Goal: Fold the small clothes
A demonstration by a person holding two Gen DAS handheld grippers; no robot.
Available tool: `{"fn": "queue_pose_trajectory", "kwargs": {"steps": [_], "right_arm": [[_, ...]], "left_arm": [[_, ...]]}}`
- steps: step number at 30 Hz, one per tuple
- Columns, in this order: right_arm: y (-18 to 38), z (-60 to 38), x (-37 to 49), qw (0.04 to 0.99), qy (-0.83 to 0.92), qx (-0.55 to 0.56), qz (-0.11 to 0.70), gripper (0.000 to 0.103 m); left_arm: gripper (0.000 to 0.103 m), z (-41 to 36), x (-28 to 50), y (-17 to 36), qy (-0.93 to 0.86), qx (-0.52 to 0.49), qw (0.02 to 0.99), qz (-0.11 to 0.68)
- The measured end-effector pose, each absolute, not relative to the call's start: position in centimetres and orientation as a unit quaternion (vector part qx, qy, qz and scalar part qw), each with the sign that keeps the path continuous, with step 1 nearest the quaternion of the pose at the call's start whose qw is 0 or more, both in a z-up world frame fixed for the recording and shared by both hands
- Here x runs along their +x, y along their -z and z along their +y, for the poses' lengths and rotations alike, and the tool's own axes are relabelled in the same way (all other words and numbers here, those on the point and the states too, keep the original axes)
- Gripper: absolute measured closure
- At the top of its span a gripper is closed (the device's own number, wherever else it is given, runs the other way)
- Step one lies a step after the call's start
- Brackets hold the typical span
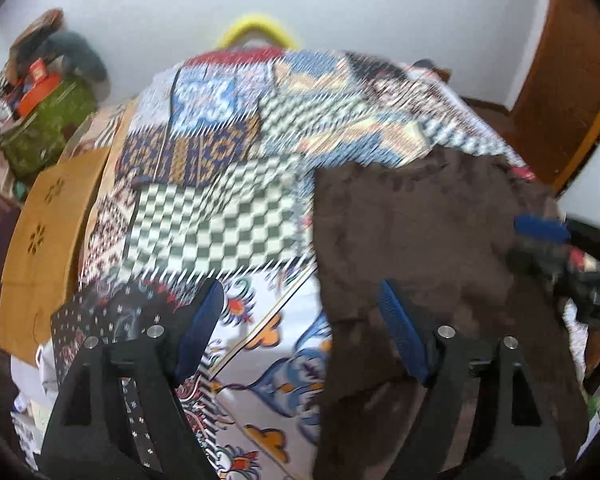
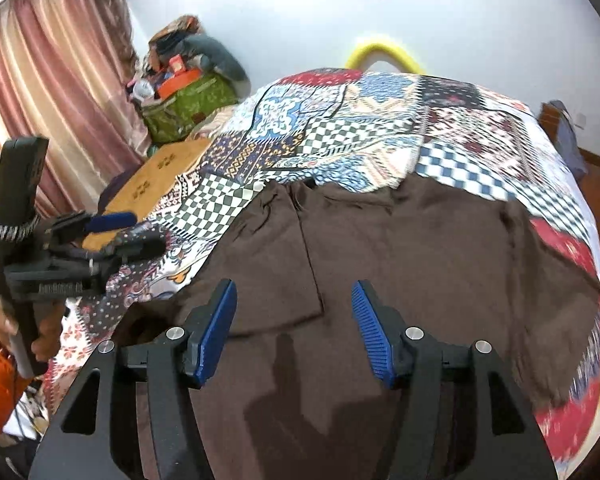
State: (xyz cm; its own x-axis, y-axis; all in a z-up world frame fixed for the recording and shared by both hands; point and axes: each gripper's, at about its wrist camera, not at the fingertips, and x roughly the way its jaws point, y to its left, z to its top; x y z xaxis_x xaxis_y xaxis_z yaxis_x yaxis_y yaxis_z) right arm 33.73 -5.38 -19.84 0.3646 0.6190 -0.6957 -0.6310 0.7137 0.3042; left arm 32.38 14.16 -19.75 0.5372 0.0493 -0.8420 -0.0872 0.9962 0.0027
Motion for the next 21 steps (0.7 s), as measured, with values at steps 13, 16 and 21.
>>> {"fn": "queue_pose_trajectory", "kwargs": {"steps": [13,16,21], "right_arm": [[24.1,4.2,39.5,0.789,-0.406,-0.097,0.451,0.078],[24.3,5.0,39.4,0.793,-0.410,-0.121,0.434,0.097],[24.9,5.1,39.9,0.805,-0.393,-0.135,0.422,0.101]], "left_arm": [[0.023,14.6,31.7,25.7,-0.015,-0.056,0.846,0.530],[0.013,14.6,30.9,25.8,-0.026,-0.037,0.854,0.518],[0.011,16.0,30.1,26.5,-0.026,-0.071,0.850,0.522]]}}
